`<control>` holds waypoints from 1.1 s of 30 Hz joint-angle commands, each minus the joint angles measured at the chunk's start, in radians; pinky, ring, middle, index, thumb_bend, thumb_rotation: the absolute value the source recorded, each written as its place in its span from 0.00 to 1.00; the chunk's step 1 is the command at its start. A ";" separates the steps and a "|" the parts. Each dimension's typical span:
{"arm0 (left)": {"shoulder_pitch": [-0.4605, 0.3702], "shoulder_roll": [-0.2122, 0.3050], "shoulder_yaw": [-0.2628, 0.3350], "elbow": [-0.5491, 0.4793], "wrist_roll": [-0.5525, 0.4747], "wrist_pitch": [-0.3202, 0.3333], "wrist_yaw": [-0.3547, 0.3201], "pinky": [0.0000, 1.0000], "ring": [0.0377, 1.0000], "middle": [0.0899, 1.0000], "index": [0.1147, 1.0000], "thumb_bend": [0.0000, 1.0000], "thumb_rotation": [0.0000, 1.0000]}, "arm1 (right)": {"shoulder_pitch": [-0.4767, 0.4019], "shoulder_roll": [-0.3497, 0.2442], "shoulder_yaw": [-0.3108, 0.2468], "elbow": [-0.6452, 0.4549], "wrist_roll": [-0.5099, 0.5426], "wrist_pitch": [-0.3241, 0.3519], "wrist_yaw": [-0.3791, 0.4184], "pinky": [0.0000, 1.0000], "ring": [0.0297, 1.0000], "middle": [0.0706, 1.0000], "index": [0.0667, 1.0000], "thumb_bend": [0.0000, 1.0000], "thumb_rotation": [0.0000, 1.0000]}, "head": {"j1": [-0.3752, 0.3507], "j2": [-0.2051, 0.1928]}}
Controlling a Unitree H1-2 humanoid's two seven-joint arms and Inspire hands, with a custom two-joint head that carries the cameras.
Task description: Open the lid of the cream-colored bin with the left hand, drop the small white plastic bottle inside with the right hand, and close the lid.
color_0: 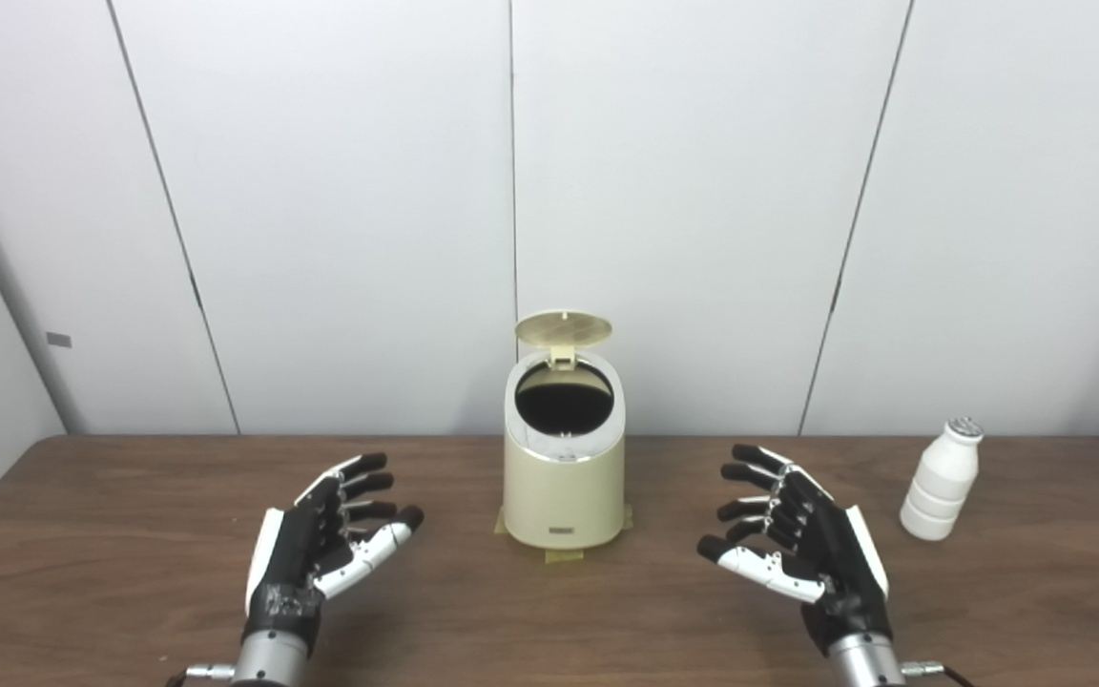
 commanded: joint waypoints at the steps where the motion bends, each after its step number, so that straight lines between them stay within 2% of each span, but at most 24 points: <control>1: -0.033 0.015 -0.008 0.004 -0.012 -0.078 -0.013 0.53 0.66 0.73 0.78 0.68 0.22 | -0.066 -0.038 -0.003 -0.053 0.026 -0.013 0.036 0.46 0.50 0.69 0.72 0.80 0.11 | -0.022 -0.005; 3: -0.031 0.016 -0.004 0.024 -0.026 -0.103 -0.021 0.55 0.68 0.74 0.78 0.66 0.19 | -0.099 -0.082 -0.004 -0.067 0.011 0.012 0.059 0.49 0.50 0.69 0.72 0.80 0.08 | -0.067 -0.017; 5: -0.036 0.022 -0.002 0.041 -0.021 -0.117 -0.019 0.55 0.68 0.73 0.78 0.64 0.17 | -0.146 -0.136 0.000 -0.065 -0.034 0.015 0.073 0.54 0.54 0.70 0.74 0.79 0.09 | -0.125 -0.032; 7: -0.041 0.031 0.000 0.057 -0.017 -0.136 -0.019 0.54 0.67 0.73 0.78 0.62 0.15 | -0.178 -0.163 0.005 -0.073 -0.069 0.037 0.073 0.62 0.54 0.70 0.73 0.80 0.12 | -0.193 -0.053; 8: -0.043 0.036 0.004 0.064 -0.028 -0.142 -0.025 0.54 0.67 0.73 0.78 0.61 0.15 | -0.209 -0.181 0.006 -0.109 -0.098 0.088 0.069 0.63 0.54 0.71 0.73 0.80 0.12 | -0.213 -0.061; 11: -0.050 0.047 0.014 0.087 -0.054 -0.148 -0.035 0.57 0.69 0.74 0.79 0.59 0.13 | -0.277 -0.220 0.008 -0.176 -0.156 0.194 0.063 0.54 0.55 0.69 0.71 0.83 0.09 | -0.267 -0.089; 13: -0.054 0.056 0.016 0.099 -0.061 -0.152 -0.041 0.57 0.69 0.75 0.79 0.58 0.11 | -0.323 -0.254 -0.002 -0.188 -0.180 0.235 0.065 0.51 0.56 0.69 0.71 0.80 0.08 | -0.297 -0.106; 14: -0.056 0.059 0.019 0.107 -0.070 -0.158 -0.048 0.58 0.69 0.76 0.79 0.57 0.07 | -0.345 -0.271 -0.009 -0.189 -0.192 0.256 0.065 0.50 0.57 0.69 0.71 0.80 0.08 | -0.309 -0.112; 16: -0.060 0.062 0.022 0.115 -0.067 -0.157 -0.048 0.58 0.70 0.76 0.79 0.56 0.05 | -0.388 -0.323 -0.032 -0.157 -0.205 0.270 0.065 0.48 0.58 0.70 0.70 0.81 0.11 | -0.332 -0.123; 19: -0.064 0.064 0.022 0.113 -0.059 -0.127 -0.040 0.58 0.70 0.75 0.79 0.57 0.05 | -0.429 -0.397 -0.057 -0.096 -0.233 0.272 0.054 0.59 0.64 0.71 0.71 0.85 0.20 | -0.361 -0.137; 22: -0.069 0.068 0.023 0.113 -0.065 -0.120 -0.043 0.57 0.70 0.74 0.78 0.55 0.02 | -0.450 -0.454 -0.076 -0.061 -0.265 0.278 0.035 0.65 0.70 0.73 0.71 0.85 0.22 | -0.382 -0.146; 24: -0.072 0.074 0.021 0.118 -0.068 -0.130 -0.048 0.56 0.69 0.74 0.79 0.55 0.03 | -0.455 -0.482 -0.090 -0.061 -0.276 0.296 0.031 0.66 0.75 0.76 0.73 0.84 0.20 | -0.387 -0.147; 29: -0.076 0.081 0.024 0.123 -0.088 -0.130 -0.066 0.57 0.70 0.75 0.78 0.58 0.10 | -0.425 -0.526 -0.123 -0.078 -0.266 0.363 0.048 0.68 0.80 0.82 0.78 0.83 0.16 | -0.400 -0.147; 33: -0.072 0.084 0.021 0.111 -0.081 -0.129 -0.067 0.55 0.69 0.75 0.78 0.57 0.06 | -0.372 -0.561 -0.150 -0.063 -0.237 0.391 0.079 0.72 0.83 0.86 0.84 0.87 0.22 | -0.408 -0.143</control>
